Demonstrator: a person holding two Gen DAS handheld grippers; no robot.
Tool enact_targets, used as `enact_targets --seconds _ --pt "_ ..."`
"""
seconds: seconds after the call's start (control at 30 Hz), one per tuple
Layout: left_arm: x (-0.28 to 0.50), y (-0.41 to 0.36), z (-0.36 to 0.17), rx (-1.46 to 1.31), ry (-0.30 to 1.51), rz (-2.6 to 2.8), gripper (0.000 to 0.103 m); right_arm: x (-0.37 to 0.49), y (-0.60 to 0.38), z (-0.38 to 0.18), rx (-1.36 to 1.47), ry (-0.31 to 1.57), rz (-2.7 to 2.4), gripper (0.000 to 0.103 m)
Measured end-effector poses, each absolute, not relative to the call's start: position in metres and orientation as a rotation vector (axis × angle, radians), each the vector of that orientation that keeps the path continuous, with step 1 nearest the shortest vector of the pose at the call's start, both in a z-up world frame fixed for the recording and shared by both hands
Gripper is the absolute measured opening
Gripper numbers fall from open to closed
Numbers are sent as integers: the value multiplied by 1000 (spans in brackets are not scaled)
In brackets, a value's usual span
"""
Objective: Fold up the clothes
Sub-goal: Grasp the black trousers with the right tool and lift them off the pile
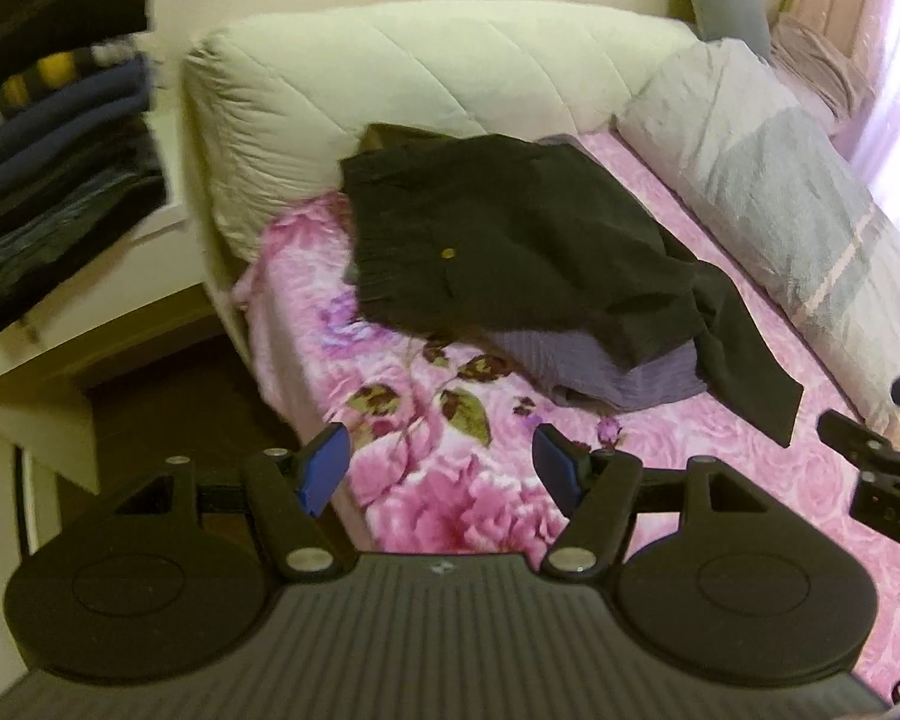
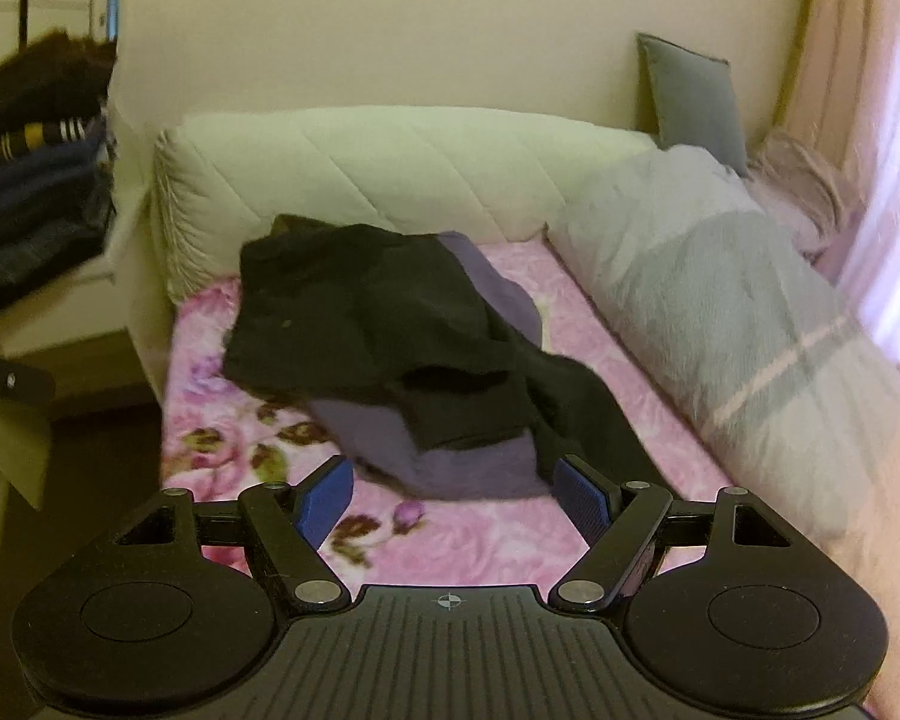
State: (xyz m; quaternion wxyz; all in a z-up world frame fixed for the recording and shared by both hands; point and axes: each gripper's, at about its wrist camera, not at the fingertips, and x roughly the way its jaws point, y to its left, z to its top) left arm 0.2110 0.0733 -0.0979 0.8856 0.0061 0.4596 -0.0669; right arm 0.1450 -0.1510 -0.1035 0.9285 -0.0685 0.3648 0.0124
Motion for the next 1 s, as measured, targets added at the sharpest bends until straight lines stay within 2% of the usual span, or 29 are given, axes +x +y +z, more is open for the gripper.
enact_targets --seconds 0.27,0.37,0.63,0.8,0.93,0.97,1.0 --pt "312 81 -117 21 1004 -194 64 235 -133 -137 -213 812 11 78" --pt "350 87 -121 7 1013 -193 64 268 -132 -151 -143 873 19 78" --pt "433 92 -140 2 1040 -198 64 345 -185 -196 546 973 -55 78" --pt "468 90 -157 19 1079 -200 64 374 -232 -252 992 929 -179 77" --pt "486 90 -167 41 1097 -203 64 389 -250 -287 1227 840 -249 77" --pt "489 91 -168 42 1099 -198 64 394 -251 -293 1266 828 -243 72" --pt "492 91 -169 43 1102 -193 64 400 -251 -299 1305 815 -236 35"
